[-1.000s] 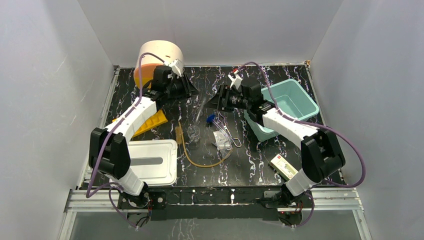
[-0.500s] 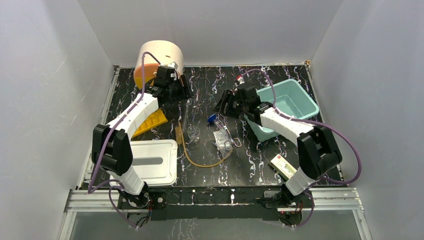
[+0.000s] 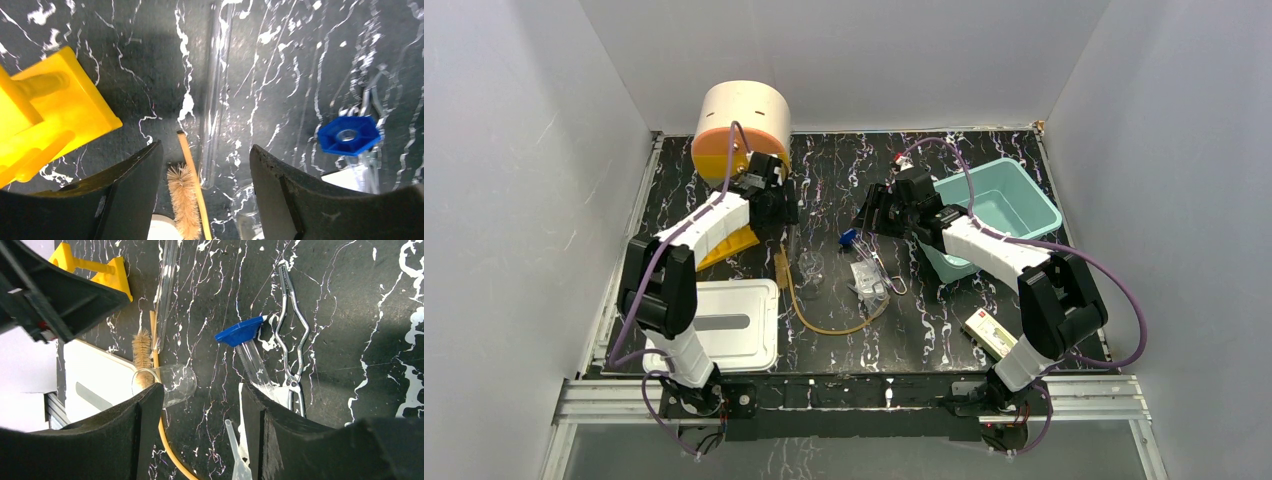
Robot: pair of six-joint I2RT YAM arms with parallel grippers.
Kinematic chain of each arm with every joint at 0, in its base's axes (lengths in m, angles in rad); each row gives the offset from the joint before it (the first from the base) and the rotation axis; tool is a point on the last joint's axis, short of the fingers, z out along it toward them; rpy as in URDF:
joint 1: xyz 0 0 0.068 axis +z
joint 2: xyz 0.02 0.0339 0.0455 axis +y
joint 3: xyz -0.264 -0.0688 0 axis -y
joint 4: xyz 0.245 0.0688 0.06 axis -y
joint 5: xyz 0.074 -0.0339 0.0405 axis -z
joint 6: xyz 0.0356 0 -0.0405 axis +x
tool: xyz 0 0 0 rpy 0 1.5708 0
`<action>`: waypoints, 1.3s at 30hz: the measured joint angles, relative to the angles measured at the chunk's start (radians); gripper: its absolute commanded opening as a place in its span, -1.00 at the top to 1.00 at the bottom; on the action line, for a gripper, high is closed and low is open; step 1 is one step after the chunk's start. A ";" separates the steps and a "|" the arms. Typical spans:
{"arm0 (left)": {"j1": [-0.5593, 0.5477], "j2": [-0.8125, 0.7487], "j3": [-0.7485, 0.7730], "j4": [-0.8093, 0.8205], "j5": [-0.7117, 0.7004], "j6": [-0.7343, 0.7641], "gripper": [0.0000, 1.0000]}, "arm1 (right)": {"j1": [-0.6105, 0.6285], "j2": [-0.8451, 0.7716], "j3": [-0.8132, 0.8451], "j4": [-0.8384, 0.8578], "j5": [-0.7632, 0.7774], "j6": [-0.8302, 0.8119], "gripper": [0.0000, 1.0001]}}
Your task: Organize the chemistry lab equipment
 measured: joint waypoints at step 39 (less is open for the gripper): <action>-0.061 0.243 0.048 0.041 -0.066 0.100 0.58 | 0.000 -0.030 -0.019 0.009 0.029 -0.028 -0.27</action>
